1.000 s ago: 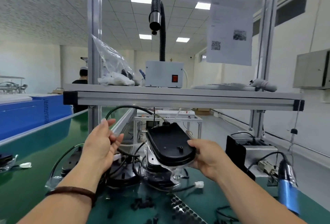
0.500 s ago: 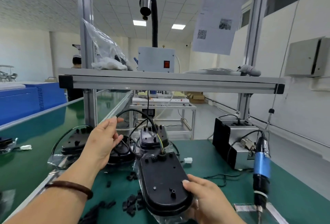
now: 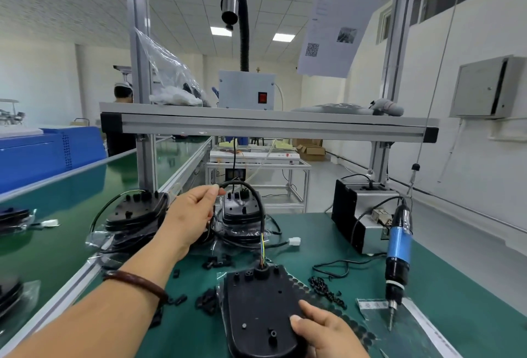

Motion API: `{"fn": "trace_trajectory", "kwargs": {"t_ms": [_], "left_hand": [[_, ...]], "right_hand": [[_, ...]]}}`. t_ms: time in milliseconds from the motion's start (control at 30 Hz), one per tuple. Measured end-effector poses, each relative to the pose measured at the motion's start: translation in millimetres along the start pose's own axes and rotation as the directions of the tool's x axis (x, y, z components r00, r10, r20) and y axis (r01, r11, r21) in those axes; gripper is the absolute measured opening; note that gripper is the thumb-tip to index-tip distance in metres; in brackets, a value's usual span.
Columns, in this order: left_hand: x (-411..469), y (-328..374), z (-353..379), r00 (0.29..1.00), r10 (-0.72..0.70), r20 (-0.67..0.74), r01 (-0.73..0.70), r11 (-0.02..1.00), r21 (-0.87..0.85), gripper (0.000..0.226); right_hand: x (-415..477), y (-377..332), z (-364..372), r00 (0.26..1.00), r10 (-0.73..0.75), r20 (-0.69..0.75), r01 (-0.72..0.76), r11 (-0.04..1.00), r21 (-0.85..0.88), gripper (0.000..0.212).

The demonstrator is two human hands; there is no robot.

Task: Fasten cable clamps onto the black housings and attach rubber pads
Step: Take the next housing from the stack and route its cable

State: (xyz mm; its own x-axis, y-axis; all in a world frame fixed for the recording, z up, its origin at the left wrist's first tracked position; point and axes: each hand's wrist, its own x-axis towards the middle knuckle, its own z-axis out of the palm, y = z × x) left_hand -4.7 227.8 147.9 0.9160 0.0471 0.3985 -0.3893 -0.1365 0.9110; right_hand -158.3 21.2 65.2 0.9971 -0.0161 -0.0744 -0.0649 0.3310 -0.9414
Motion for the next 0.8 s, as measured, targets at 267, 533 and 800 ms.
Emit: {"fn": "trace_trajectory", "kwargs": {"t_ms": [267, 533, 800], "left_hand": [[-18, 13, 2, 0.995, 0.073, 0.07, -0.08, 0.992, 0.103, 0.019], [-30, 36, 4, 0.987, 0.129, 0.094, -0.144, 0.974, 0.177, 0.017], [-29, 61, 0, 0.946, 0.272, 0.178, -0.32, 0.869, 0.377, 0.04]], "right_hand": [[-22, -4, -6, 0.992, 0.11, -0.057, -0.122, 0.949, -0.291, 0.043], [-34, -25, -7, 0.973, 0.217, 0.073, -0.106, 0.709, -0.697, 0.015], [30, -107, 8, 0.966, -0.258, 0.003, 0.175, 0.646, -0.743, 0.019]]}}
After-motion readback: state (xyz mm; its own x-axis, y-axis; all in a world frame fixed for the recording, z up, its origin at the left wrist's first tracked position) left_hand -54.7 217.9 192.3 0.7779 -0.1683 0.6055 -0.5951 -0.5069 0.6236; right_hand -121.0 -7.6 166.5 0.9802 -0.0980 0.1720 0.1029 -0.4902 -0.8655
